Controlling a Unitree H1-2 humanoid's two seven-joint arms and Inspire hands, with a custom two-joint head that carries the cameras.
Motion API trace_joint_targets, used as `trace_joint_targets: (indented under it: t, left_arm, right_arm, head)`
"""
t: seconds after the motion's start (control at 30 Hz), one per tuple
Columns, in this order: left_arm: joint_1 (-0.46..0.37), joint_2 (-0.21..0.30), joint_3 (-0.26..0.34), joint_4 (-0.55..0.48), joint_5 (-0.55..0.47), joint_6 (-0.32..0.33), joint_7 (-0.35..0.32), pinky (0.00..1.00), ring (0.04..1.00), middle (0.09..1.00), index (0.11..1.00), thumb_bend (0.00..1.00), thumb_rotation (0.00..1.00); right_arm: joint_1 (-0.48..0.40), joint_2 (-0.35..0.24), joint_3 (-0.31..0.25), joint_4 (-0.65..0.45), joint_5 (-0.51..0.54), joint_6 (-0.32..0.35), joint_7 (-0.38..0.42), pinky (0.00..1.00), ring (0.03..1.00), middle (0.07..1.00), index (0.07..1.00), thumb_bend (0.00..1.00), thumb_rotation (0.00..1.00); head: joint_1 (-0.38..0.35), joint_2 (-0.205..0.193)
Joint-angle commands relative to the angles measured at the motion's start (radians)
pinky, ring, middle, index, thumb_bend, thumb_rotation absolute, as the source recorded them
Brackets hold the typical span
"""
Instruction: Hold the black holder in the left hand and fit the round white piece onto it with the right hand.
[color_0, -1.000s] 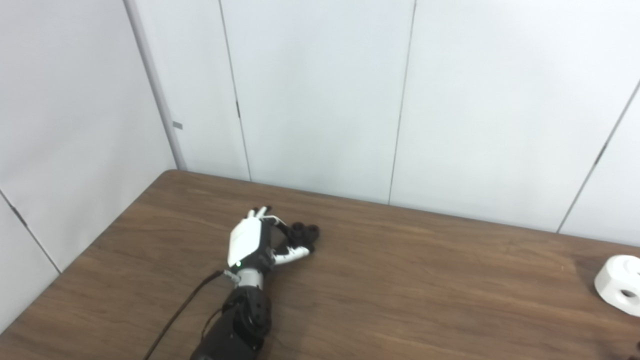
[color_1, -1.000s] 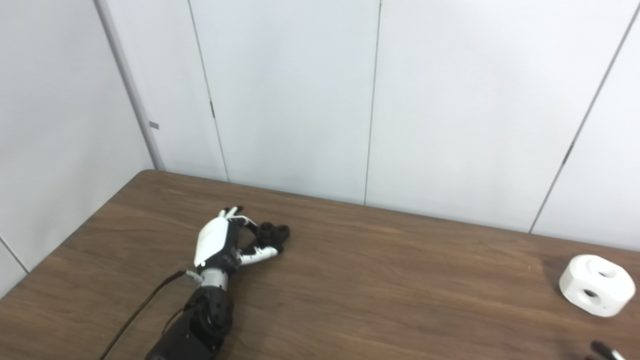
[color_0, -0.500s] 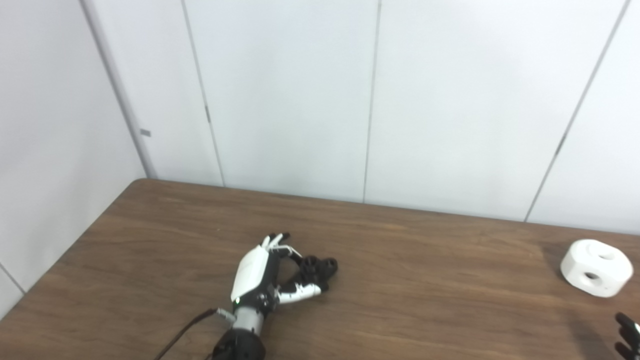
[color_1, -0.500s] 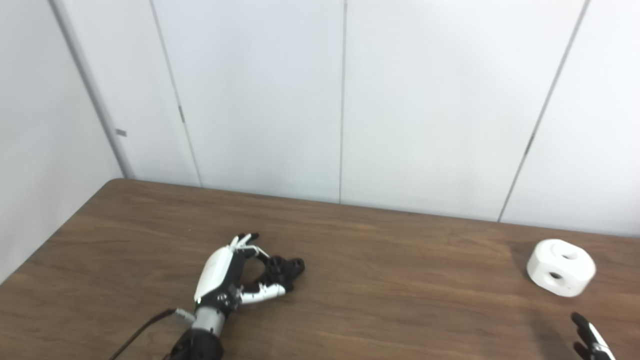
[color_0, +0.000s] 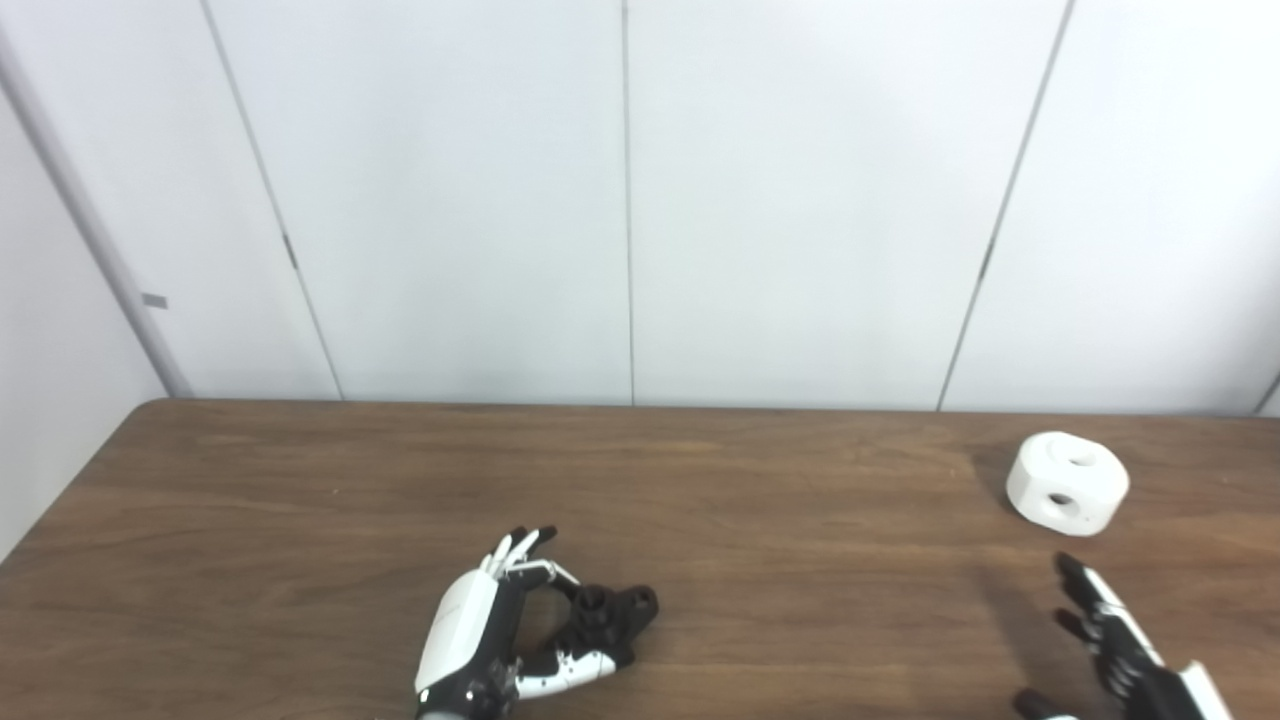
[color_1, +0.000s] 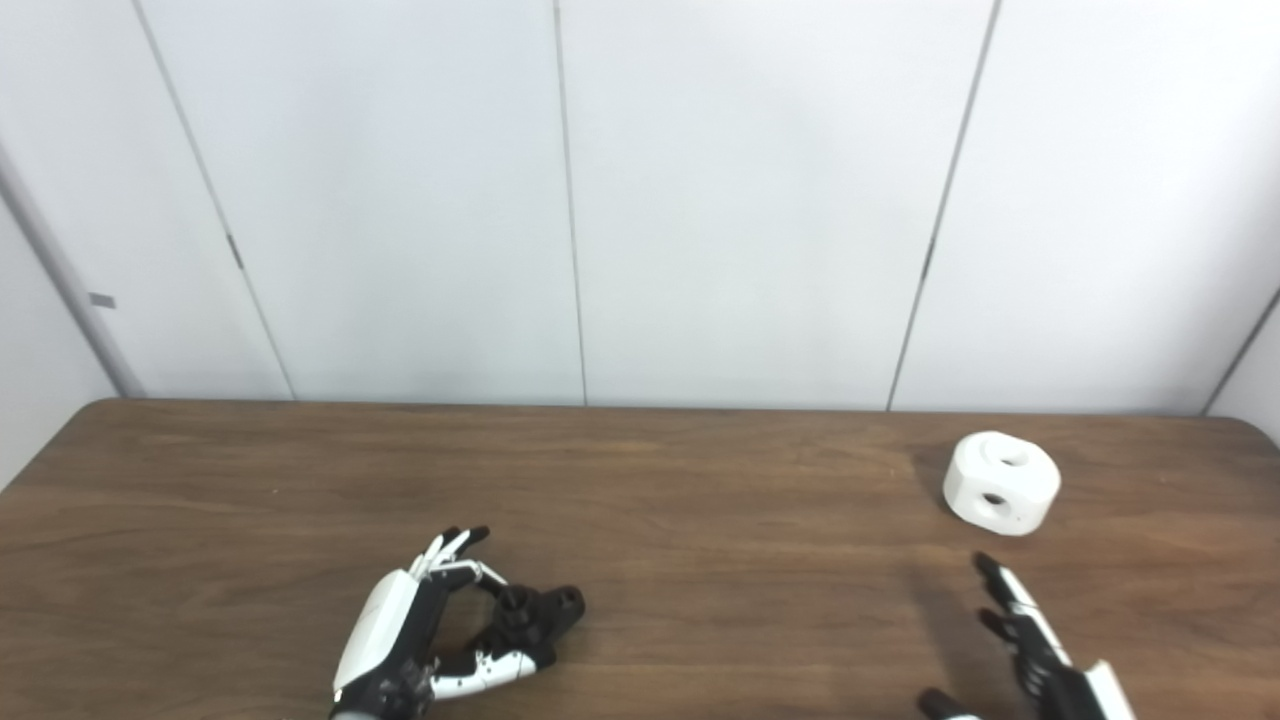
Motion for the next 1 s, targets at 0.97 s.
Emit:
trace_joint_targets:
  t: [0.97]
  left_arm:
    - [0.003, 0.005, 0.044, 0.048, -0.077, -0.098, -0.113, 1.0, 1.0, 0.935, 0.482, 0.52, 0.04]
  right_arm:
    - [-0.243, -0.153, -0.117, 0.239, -0.238, -0.106, -0.294, 0.93, 0.942, 0.947, 0.91, 0.94, 0.66]
  head:
    - [-0.37, -0.036]
